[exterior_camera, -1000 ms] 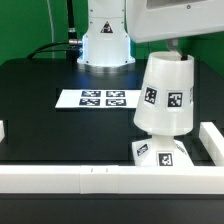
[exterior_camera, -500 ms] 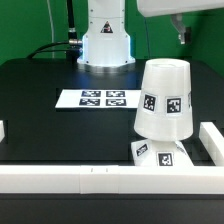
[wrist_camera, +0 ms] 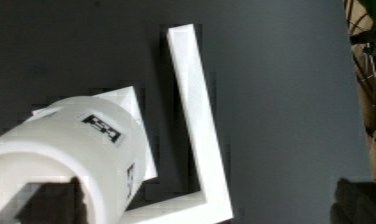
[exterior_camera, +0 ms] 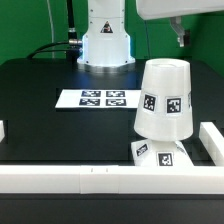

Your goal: Assemble lamp

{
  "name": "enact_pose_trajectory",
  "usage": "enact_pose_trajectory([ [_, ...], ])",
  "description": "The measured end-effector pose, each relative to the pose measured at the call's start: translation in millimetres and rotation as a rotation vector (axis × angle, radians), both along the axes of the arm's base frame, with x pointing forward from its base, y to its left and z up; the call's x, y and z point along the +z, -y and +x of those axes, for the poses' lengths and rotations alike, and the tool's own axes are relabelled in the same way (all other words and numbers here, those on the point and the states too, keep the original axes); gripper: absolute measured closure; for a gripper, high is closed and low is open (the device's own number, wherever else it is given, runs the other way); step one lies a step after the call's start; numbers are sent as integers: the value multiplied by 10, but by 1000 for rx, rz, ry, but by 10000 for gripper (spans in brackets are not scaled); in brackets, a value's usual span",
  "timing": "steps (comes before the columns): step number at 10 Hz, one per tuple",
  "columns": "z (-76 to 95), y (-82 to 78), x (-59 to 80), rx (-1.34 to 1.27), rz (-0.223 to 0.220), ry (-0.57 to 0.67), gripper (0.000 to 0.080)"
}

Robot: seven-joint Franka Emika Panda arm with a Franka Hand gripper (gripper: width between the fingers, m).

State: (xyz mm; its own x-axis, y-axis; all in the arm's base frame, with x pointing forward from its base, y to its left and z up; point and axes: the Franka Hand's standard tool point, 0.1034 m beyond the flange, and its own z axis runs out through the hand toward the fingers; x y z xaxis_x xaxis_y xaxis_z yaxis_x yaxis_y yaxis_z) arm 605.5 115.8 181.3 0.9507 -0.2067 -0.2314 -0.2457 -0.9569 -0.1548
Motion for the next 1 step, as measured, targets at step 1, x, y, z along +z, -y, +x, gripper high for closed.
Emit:
enact_pose_trajectory([
  [1,-1,0,-3,0,0,0,101],
])
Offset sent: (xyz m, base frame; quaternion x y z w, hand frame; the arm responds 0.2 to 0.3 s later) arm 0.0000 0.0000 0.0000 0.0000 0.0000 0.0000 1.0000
